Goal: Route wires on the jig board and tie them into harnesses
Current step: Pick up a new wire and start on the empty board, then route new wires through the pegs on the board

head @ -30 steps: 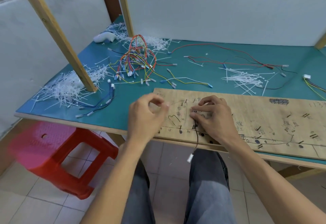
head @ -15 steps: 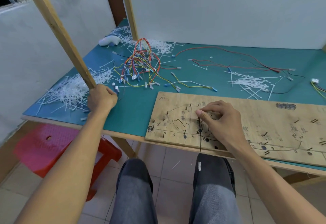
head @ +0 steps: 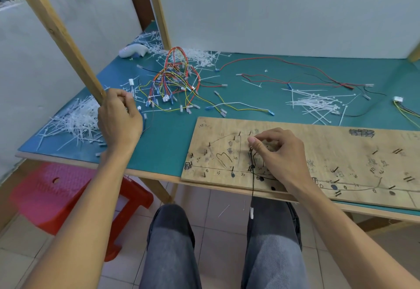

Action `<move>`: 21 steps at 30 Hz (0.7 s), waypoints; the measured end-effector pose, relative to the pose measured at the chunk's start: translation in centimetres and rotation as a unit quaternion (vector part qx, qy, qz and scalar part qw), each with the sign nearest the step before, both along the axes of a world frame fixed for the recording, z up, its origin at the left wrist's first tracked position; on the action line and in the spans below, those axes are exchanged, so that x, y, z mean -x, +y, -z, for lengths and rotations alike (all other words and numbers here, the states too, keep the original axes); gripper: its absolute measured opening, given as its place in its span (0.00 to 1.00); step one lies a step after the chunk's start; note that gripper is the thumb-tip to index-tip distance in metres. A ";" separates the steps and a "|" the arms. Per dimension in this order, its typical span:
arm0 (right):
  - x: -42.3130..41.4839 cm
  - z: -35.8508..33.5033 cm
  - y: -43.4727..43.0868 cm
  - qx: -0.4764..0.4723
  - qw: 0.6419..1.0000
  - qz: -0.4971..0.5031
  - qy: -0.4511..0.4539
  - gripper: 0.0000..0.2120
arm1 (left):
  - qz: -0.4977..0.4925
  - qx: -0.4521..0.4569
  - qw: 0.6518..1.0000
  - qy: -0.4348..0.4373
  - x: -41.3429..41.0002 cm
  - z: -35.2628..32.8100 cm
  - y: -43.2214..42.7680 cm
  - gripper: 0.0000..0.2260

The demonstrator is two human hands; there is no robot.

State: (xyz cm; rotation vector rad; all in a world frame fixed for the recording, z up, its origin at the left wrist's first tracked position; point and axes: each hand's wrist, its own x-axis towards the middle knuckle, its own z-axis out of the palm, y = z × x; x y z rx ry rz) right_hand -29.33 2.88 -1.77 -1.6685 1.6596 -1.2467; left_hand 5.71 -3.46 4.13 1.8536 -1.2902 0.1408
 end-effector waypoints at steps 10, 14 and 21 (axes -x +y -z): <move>0.1 -0.9 0.8 0.010 0.993 -0.043 -0.105 0.13 | 0.324 -0.011 0.946 0.007 12.3 -2.6 8.6 0.06; 0.2 -1.5 1.5 0.012 0.980 -0.103 -0.168 0.16 | 0.370 -0.064 0.927 0.010 18.1 0.2 10.6 0.07; 0.5 -1.7 2.0 -0.002 0.973 -0.112 -0.203 0.10 | 0.321 -0.125 0.938 -0.032 20.4 2.8 10.8 0.06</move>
